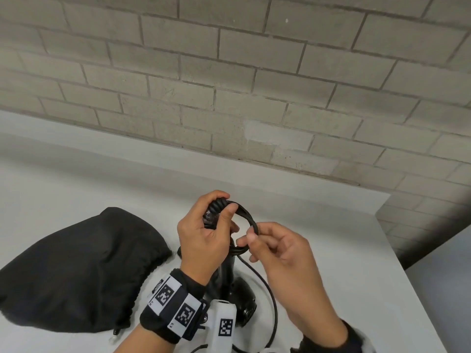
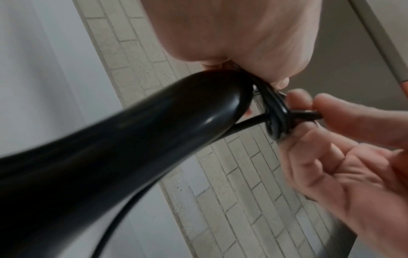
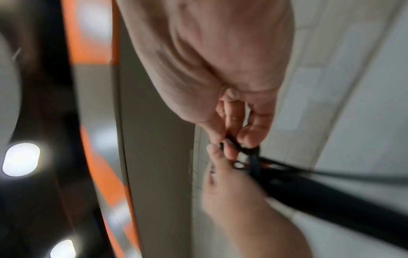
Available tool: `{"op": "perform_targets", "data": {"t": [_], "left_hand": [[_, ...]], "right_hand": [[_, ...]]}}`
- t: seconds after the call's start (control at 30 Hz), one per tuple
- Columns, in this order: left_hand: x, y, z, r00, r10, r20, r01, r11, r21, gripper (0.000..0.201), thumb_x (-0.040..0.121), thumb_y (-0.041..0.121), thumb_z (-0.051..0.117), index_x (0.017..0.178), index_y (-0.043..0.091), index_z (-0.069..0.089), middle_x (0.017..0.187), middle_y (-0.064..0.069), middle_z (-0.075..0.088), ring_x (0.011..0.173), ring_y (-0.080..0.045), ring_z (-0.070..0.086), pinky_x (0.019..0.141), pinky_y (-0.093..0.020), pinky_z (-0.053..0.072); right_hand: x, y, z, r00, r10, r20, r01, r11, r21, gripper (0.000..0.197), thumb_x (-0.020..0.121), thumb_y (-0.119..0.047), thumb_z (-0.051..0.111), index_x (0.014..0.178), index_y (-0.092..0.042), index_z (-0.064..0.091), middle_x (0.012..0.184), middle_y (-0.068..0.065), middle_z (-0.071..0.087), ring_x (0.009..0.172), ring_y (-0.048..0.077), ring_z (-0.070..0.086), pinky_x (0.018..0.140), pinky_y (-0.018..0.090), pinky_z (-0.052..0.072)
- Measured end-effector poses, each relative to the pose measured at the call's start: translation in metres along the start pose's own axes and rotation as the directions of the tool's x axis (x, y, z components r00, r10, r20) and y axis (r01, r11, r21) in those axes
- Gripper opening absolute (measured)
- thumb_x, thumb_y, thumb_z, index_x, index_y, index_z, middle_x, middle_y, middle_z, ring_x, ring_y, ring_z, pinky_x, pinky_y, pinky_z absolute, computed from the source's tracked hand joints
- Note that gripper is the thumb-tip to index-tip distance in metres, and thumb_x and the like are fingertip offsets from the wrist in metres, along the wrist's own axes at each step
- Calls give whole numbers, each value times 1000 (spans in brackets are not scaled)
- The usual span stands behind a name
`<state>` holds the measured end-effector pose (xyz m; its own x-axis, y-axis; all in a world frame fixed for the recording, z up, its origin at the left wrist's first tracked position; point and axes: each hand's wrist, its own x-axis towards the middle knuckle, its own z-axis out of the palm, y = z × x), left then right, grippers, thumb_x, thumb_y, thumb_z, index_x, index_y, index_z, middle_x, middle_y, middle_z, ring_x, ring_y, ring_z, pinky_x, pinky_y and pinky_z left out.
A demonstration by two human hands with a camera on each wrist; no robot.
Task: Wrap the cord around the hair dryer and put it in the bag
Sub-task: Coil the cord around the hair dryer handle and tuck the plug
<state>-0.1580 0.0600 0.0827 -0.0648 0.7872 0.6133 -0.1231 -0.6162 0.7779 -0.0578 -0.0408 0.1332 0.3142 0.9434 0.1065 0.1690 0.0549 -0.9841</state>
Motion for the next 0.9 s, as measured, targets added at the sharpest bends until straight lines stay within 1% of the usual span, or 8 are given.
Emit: {"op": "perform_targets", "data": {"t": [0.07, 0.17, 0.37, 0.47, 0.53, 0.67, 0.77, 0.9], "left_hand": [[0, -1, 0, 1000, 5, -2, -5, 1000, -10, 18, 88, 29, 67, 101, 17, 65, 76, 6, 68, 51, -11, 68, 53, -19, 52], [1, -1, 2, 999, 40, 19, -40, 999, 1, 18, 89, 28, 68, 101, 16, 65, 77, 2, 69, 52, -10, 69, 53, -20, 52], [6, -7, -1, 999, -12, -47, 14, 1000, 26, 12, 91, 28, 68, 100, 22, 64, 74, 5, 68, 49, -12, 68, 51, -24, 53], [5, -8, -4, 999, 0, -45, 2, 999, 33, 11, 91, 23, 68, 101, 20, 64, 70, 3, 67, 50, -12, 67, 53, -24, 53], [5, -9, -4, 999, 0, -47, 2, 1000, 28, 10, 91, 23, 68, 100, 21, 65, 69, 1, 66, 51, -13, 67, 54, -22, 53], [6, -10, -4, 1000, 12, -24, -11, 999, 45, 10, 92, 25, 69, 100, 22, 65, 73, 1, 67, 56, -12, 69, 58, -20, 53], [5, -11, -4, 999, 4, -39, -2, 998, 57, 17, 90, 33, 67, 100, 19, 66, 78, -1, 69, 63, -13, 71, 60, -16, 54], [6, -12, -3, 999, -13, -44, 15, 999, 49, 18, 89, 34, 66, 100, 20, 66, 80, -2, 70, 65, -13, 72, 62, -17, 56]], "right_hand": [[5, -5, -11, 962, 224, 153, -266, 889, 374, 10, 88, -17, 68, 85, -9, 72, 66, 3, 69, 61, 12, 57, 60, 21, 50], [10, -7, -20, 838, 274, 471, -545, 385, 745, 24, 74, -18, 83, 85, -3, 69, 46, -3, 49, 52, 13, 45, 42, 23, 39], [-8, 25, -18, 983, -59, 175, -1, 946, 325, 26, 71, -34, 82, 76, -21, 61, 86, 6, 69, 91, 18, 62, 81, 27, 51], [-16, 45, -17, 970, -35, 240, -58, 928, 367, 23, 80, -38, 78, 82, -22, 62, 74, 11, 69, 113, 31, 65, 100, 36, 49], [-23, 54, -21, 968, 1, 251, -103, 914, 393, 30, 81, -41, 76, 87, -16, 63, 56, 6, 60, 93, 36, 71, 97, 37, 50], [-37, 65, -43, 950, 131, 282, -254, 849, 463, 52, 63, -42, 90, 89, -4, 67, 43, 1, 39, 35, 14, 39, 47, 28, 47], [-44, 75, -67, 937, 185, 297, -285, 896, 340, 49, 55, -47, 92, 69, -9, 65, 47, 3, 36, 43, 13, 30, 48, 22, 30], [-47, 100, -87, 951, 62, 304, -191, 890, 413, 32, 80, -33, 80, 80, -6, 63, 76, 12, 64, 82, 35, 59, 81, 42, 45]]}}
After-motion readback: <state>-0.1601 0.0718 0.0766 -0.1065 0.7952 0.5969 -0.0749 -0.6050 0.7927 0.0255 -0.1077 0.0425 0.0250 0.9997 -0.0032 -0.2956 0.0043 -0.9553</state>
